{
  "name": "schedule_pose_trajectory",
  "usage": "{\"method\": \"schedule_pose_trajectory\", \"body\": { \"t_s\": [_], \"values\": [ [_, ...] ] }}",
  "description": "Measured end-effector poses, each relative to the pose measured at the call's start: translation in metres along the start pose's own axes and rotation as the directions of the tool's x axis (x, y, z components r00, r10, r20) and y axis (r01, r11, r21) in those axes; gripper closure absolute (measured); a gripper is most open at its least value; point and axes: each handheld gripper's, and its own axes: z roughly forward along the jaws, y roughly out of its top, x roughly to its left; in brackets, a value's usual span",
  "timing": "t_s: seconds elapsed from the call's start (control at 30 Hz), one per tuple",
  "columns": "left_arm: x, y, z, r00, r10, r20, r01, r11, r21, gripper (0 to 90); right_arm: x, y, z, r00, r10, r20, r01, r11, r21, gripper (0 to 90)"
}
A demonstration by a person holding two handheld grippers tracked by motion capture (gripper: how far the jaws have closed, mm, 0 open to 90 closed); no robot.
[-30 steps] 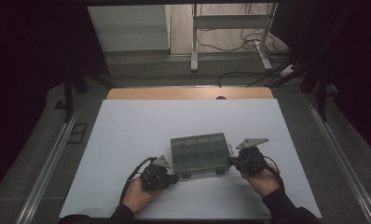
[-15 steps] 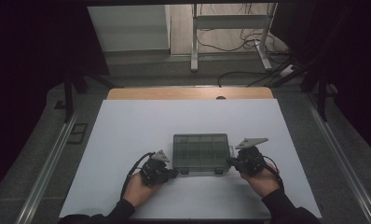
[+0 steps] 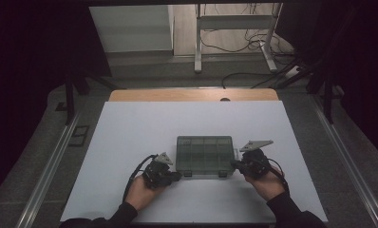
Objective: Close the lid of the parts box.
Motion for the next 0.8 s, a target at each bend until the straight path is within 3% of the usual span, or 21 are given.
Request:
{"method": "schedule_pose_trajectory", "body": {
  "t_s": [0.27, 0.63, 0.8],
  "values": [
    [-0.002, 0.0, -0.001, 0.9997, 0.018, -0.017, -0.018, 0.9998, 0.006, 80.7, 0.0, 0.0, 0.0, 1.0, -0.003, -0.002, 0.003, 1.0, -0.002, 87.4],
    [0.001, -0.003, -0.008, 0.9997, -0.013, -0.023, 0.013, 0.9999, 0.006, 76.0, 0.002, 0.0, -0.003, 0.9999, -0.005, 0.009, 0.005, 0.9999, -0.009, 80.4],
    [0.001, -0.005, -0.012, 0.9993, -0.008, -0.036, 0.008, 0.9999, 0.007, 73.1, 0.003, 0.0, -0.007, 0.9998, -0.002, 0.018, 0.002, 0.9996, -0.028, 76.6]
  ]
}}
